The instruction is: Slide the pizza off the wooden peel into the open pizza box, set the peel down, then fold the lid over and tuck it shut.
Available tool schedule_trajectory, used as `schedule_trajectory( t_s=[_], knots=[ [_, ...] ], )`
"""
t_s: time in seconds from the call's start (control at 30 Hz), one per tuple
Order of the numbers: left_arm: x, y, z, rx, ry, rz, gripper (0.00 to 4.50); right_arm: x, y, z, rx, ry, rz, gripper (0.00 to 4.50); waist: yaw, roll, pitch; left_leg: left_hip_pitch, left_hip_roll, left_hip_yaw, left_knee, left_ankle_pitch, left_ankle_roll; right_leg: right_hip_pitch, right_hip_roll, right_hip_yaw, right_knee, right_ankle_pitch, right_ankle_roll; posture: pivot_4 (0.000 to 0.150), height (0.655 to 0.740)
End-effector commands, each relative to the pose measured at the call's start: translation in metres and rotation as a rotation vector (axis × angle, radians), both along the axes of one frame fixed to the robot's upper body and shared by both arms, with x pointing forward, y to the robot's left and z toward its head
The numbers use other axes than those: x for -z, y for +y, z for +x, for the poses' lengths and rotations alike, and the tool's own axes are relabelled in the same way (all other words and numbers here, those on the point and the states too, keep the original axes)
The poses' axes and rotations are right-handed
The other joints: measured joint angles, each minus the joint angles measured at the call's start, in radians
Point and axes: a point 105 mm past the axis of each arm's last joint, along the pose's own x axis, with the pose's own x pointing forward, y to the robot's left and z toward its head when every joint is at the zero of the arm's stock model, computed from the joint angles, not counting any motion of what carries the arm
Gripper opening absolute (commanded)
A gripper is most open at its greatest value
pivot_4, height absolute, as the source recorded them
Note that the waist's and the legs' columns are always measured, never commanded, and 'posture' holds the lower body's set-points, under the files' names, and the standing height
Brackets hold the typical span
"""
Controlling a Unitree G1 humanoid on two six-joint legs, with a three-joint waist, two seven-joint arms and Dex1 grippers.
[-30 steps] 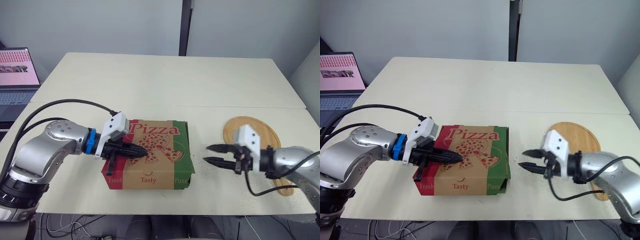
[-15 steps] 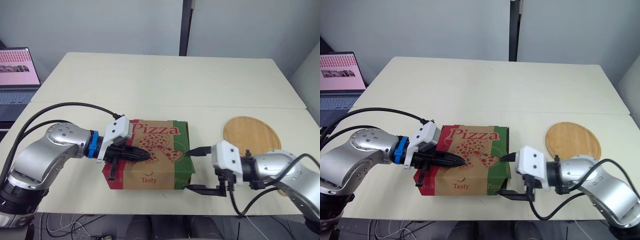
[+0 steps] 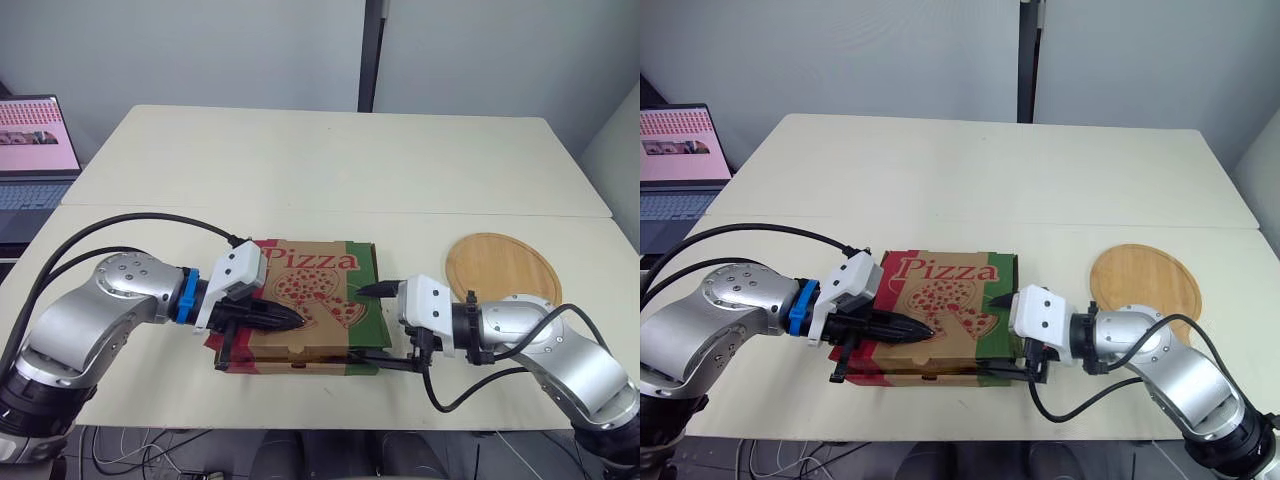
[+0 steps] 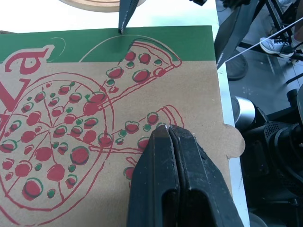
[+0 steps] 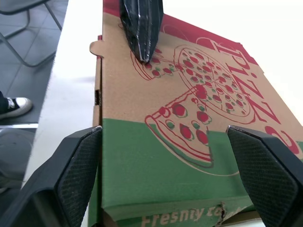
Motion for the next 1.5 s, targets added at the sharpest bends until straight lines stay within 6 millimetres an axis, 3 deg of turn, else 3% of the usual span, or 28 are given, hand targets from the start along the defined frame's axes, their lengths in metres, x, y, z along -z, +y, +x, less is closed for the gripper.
schedule_trajectory(
  t_s=[0.03,0.27,0.7,0.87,1.1,1.33,1.5],
  knots=[
    [0.001,0.004,-0.002,0.005,-0.022,0.031,0.00,-0.008,0.000,0.004,0.020,-0.046,0.014,4.45,0.000,0.000,0.000,0.000,0.000,0.000,0.000,0.000,0.000,0.000,0.000,0.000,0.000,0.000,0.000,0.150,0.7332],
    [0.006,0.009,0.002,-0.019,-0.036,0.049,0.00,-0.012,-0.003,-0.003,0.025,-0.038,0.025,4.45,0.000,0.000,0.000,0.000,0.000,0.000,0.000,0.000,0.000,0.000,0.000,0.000,0.001,0.000,0.000,0.150,0.7332],
    [0.011,0.012,0.005,-0.051,-0.057,0.052,0.00,-0.026,-0.043,-0.016,0.053,0.072,0.065,4.45,-0.001,0.000,-0.001,0.002,0.000,0.001,0.000,0.000,0.000,0.000,0.000,0.001,0.003,0.000,0.000,0.150,0.7332],
    [0.003,0.010,0.008,-0.052,-0.065,0.031,0.00,-0.017,-0.030,-0.031,-0.041,0.088,0.032,4.45,-0.001,0.000,-0.001,0.002,0.000,0.000,0.000,0.000,0.000,0.000,0.000,0.001,0.004,0.000,0.000,0.150,0.7332],
    [0.000,0.006,0.002,-0.024,-0.064,0.024,0.00,-0.004,-0.008,-0.016,0.004,0.018,0.047,4.45,-0.001,0.000,-0.001,0.002,0.000,0.000,0.000,0.000,0.000,0.000,0.000,0.001,0.004,0.000,0.000,0.150,0.7332],
    [-0.001,0.002,-0.007,0.003,-0.044,0.017,0.00,-0.003,0.000,0.000,0.074,-0.072,0.071,4.45,-0.001,0.000,-0.001,0.002,0.000,0.000,0.001,0.000,0.000,0.000,0.000,0.001,0.004,0.000,0.000,0.150,0.7332],
    [0.003,0.004,-0.010,0.017,-0.035,0.034,0.00,0.000,0.001,0.001,0.094,-0.078,0.082,4.45,-0.001,0.000,-0.001,0.002,0.000,0.001,0.001,0.000,0.000,0.000,0.000,0.001,0.005,0.000,0.000,0.150,0.7332]
  ],
)
